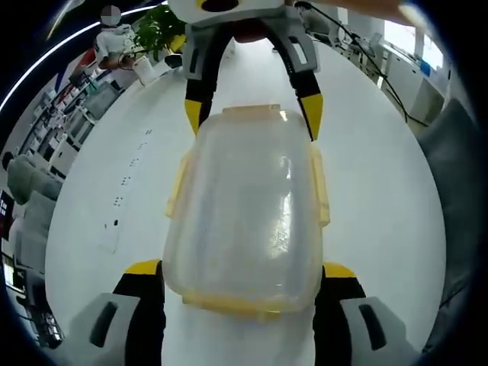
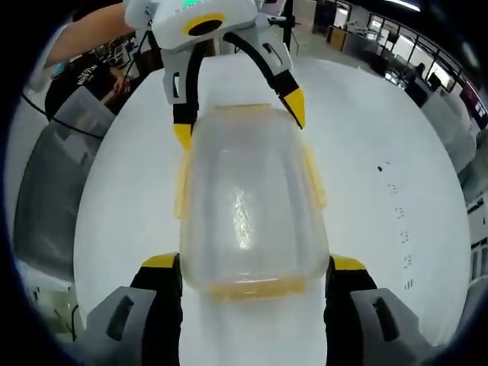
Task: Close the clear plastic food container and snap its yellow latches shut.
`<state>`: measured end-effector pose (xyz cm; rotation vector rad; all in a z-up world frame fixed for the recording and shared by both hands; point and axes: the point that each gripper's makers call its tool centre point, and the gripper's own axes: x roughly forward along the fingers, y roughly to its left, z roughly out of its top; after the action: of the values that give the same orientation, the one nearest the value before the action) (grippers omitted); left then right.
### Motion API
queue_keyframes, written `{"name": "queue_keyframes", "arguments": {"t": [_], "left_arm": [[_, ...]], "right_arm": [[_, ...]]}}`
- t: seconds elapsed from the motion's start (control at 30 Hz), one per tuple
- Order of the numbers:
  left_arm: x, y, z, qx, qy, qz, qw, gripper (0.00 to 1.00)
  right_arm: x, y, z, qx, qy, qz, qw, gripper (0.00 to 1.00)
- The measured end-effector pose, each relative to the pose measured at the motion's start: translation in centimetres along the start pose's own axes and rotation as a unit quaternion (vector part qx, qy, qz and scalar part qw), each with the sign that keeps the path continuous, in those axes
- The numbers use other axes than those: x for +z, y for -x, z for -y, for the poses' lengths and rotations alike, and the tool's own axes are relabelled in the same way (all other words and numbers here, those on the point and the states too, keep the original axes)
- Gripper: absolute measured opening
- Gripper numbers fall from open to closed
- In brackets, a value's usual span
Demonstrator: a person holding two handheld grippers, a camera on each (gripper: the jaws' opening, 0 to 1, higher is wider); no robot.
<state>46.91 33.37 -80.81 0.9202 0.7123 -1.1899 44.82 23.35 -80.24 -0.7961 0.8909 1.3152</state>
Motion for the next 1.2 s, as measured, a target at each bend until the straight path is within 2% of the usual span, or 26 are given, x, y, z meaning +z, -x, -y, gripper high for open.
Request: {"name": "queue_keyframes", "arguments": {"t": [0.57,0.67,0.8,1.0,1.13,1.2], "left_arm": [[0.0,0.0,-0.1,0.003,0.001,0.011,0.9999,0.77],[0.1,0.1,-0.2,0.011,-0.011,0.011,0.9998,0.77],[0.3,0.3,-0.3,0.011,-0.003,0.018,0.9998,0.77],[1.2,0.7,-0.1,0.008,0.023,0.046,0.9987,0.89],[1.6,1.0,-0.3,0.020,0.034,0.062,0.9973,0.97],[1.7,1.1,-0.5,0.030,0.035,0.071,0.9964,0.99]], "right_arm": [[-0.1,0.0,0.2,-0.003,-0.003,-0.001,1.0000,0.75],[0.1,0.0,0.3,-0.004,-0.009,0.003,0.9999,0.75],[0.6,0.2,0.2,-0.003,-0.016,0.016,0.9997,0.80],[0.5,0.4,0.2,-0.007,-0.027,0.018,0.9994,0.85],[0.8,0.7,0.2,-0.015,-0.034,0.030,0.9989,0.92],[0.8,0.7,0.4,-0.015,-0.037,0.033,0.9987,0.92]]}}
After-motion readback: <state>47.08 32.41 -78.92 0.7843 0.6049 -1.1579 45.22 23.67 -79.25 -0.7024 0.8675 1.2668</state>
